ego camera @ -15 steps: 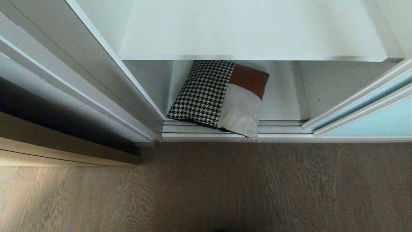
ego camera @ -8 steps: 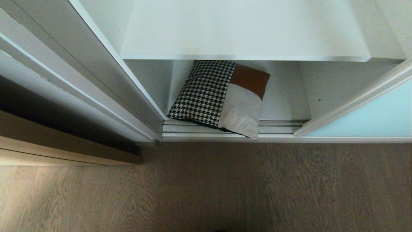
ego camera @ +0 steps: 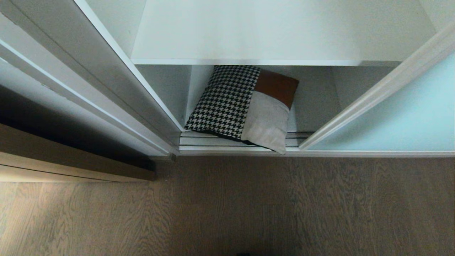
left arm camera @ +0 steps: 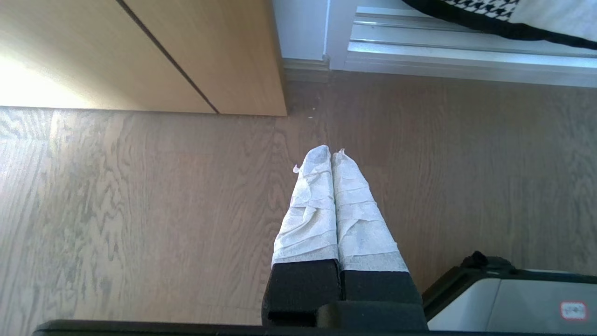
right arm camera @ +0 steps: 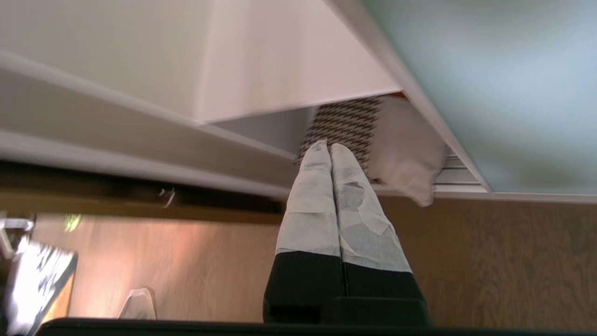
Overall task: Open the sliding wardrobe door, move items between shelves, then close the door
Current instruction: Close the door
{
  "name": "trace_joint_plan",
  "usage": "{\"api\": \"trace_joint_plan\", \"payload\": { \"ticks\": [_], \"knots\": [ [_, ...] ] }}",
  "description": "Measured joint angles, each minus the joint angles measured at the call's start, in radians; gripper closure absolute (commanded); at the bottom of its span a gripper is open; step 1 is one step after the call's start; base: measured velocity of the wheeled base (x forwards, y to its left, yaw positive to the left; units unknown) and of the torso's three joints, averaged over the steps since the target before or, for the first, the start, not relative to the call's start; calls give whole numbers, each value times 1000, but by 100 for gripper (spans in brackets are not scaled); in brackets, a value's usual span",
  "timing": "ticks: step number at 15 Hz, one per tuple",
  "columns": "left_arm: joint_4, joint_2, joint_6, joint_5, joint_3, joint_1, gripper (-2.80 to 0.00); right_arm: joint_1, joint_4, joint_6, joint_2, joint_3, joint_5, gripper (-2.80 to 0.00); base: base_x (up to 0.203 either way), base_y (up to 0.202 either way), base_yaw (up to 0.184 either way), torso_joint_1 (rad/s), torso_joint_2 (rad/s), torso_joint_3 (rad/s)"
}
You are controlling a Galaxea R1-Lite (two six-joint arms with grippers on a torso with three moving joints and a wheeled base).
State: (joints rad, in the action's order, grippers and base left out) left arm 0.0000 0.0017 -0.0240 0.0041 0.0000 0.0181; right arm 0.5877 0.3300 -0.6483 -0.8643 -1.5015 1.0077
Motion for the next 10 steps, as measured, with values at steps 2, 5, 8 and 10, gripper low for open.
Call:
{"api": "trace_joint_plan", "payload": {
  "ticks": [2, 5, 8, 10],
  "knots": [
    [0, 0, 0, 0, 0, 0, 0, 0, 11, -9, 49, 21, 1, 0, 0, 0, 0, 0, 0, 0],
    [1, 0, 0, 0, 0, 0, 0, 18, 22, -14, 105, 49, -83, 0, 0, 0, 0, 0, 0, 0],
    [0, 0, 0, 0, 0, 0, 0, 41, 51, -11, 134, 82, -282, 0, 0, 0, 0, 0, 0, 0],
    [0, 0, 0, 0, 0, 0, 0, 50, 63, -5, 142, 102, -411, 0, 0, 0, 0, 0, 0, 0]
  ]
}}
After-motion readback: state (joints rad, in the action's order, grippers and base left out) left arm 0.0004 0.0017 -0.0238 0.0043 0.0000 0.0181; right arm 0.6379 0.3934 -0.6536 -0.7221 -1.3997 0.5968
